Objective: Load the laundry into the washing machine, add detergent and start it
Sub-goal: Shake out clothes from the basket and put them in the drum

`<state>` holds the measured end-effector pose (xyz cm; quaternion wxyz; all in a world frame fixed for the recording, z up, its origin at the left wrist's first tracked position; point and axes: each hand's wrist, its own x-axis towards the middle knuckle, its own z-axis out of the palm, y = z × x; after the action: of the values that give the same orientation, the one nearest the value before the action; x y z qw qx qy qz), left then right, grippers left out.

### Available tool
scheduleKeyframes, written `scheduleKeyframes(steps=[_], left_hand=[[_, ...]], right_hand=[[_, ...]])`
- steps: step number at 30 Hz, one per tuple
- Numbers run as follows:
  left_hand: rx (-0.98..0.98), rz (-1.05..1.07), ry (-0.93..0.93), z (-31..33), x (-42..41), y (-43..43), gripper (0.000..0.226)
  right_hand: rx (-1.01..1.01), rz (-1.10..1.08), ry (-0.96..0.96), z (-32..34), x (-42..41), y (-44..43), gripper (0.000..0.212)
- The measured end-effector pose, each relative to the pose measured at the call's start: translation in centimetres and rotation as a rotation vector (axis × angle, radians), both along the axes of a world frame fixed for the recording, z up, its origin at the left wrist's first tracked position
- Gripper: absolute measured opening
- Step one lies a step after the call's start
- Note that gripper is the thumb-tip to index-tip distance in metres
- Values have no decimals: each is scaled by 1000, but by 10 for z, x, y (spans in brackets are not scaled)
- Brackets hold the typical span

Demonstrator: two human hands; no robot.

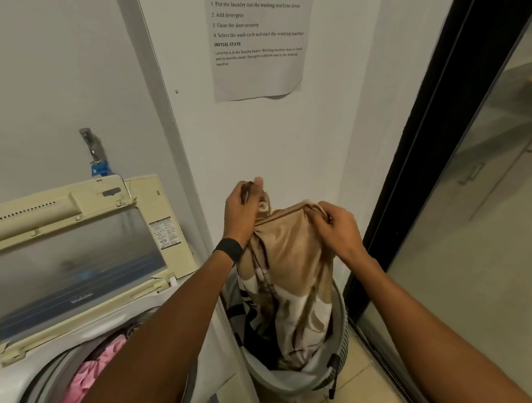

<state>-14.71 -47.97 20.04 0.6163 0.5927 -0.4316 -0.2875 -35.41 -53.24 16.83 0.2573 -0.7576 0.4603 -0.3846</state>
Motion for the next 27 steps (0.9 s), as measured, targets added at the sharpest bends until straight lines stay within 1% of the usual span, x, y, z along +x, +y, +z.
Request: scheduleKeyframes(steps=[2, 3, 4, 5, 7, 8, 10, 12, 14, 16, 17, 18, 20, 22, 23, 24, 25, 27], left_hand=[[23, -233, -90, -3, 0, 2, 41], [61, -319, -148, -5, 0, 2, 41], [97, -360, -187, -8, 1, 2, 40], [122, -351, -203, -10, 0, 2, 35], [112, -238, -181, -10, 1, 0, 21], [89, -181, -168, -9, 2, -2, 20], [68, -142, -126, -5, 4, -2, 21], [68, -122, -36, 1, 4, -1, 23], [60, -106, 91, 4, 4, -3, 20], [56, -77, 203, 5, 5, -3, 16], [55, -57, 230, 3, 7, -3, 17], [55, -36, 235, 1, 9, -3, 18], [53, -14, 193, -4, 11, -2, 19], [31, -9, 142, -6, 9, 0, 17], [20, -14, 137, -5, 7, 1, 14], [5, -31, 153, -4, 5, 2, 11], [-11, -74, 171, -4, 4, 2, 15], [-19, -200, 166, -5, 1, 4, 30]], right_hand=[[-31, 2, -68, 21, 5, -6, 47], [-33, 25, -79, 29, 8, -8, 46], [-29, 54, -81, 35, 13, -8, 46], [-22, 81, -82, 39, 17, -8, 46], [4, 110, -91, 39, 24, -6, 45], [26, 114, -102, 36, 26, -5, 44], [102, 125, -111, 24, 28, -2, 44], [164, 161, -92, 4, 29, 4, 39], [203, 194, -47, -20, 27, 11, 32], [237, 178, -19, -40, 21, 17, 28], [243, 144, -25, -44, 18, 18, 29], [249, 93, -57, -43, 16, 17, 30], [256, -6, -191, -27, 14, 10, 31], [248, -40, -326, 0, 16, 2, 33], [233, -24, -351, 13, 18, -1, 36], [212, 4, -347, 24, 22, -2, 38], [181, 33, -323, 32, 26, -3, 39], [124, 102, -266, 39, 36, -2, 37]])
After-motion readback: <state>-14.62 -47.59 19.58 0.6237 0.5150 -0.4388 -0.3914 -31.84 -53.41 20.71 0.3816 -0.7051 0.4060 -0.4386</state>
